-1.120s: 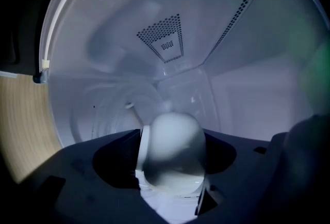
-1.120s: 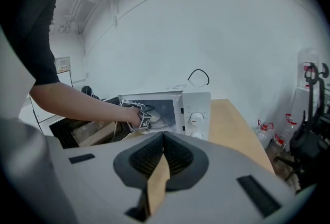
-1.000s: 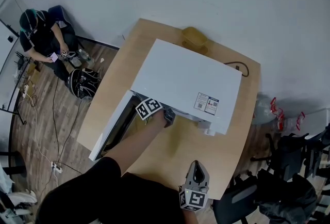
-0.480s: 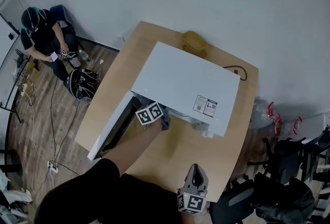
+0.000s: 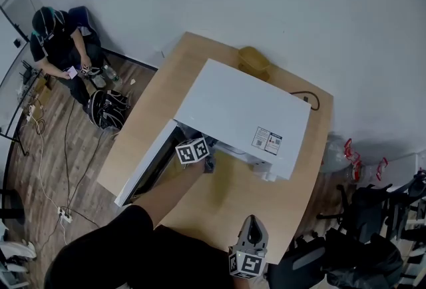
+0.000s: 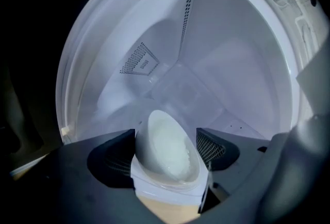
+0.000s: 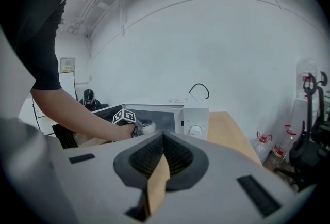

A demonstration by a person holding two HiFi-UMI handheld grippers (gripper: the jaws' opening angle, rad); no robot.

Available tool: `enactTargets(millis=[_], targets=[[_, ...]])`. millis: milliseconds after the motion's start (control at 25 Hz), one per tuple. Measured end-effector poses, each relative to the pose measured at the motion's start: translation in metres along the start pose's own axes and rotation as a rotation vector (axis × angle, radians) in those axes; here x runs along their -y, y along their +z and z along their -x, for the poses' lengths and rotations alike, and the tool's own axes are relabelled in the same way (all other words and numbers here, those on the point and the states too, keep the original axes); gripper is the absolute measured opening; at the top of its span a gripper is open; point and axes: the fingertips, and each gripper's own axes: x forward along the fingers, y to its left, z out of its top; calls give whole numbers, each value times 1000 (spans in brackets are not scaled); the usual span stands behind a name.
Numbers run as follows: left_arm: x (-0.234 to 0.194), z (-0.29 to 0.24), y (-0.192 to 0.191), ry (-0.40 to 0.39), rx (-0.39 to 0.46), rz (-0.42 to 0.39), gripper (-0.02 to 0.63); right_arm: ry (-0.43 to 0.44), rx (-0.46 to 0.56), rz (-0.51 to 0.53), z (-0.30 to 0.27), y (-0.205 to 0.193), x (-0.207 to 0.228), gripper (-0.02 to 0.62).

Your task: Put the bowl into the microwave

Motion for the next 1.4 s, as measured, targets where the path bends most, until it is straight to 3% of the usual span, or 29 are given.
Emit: enactTargets(millis=[480, 640, 800, 1120, 1400], targets=[[3, 28, -8, -29, -16, -218, 345, 22, 4, 22, 5, 1, -15, 60], [10, 29, -20, -49, -62, -317, 345, 21, 2, 31, 8, -1, -17, 60], [9, 23, -23, -19, -96, -404, 345, 9, 10, 34, 10, 0, -17, 60], [17, 2, -30, -9, -155, -518, 345, -2, -11, 26, 8, -5, -10, 60], [32, -20, -34, -30, -163, -537, 345, -21, 2, 10, 7, 7, -14, 60]])
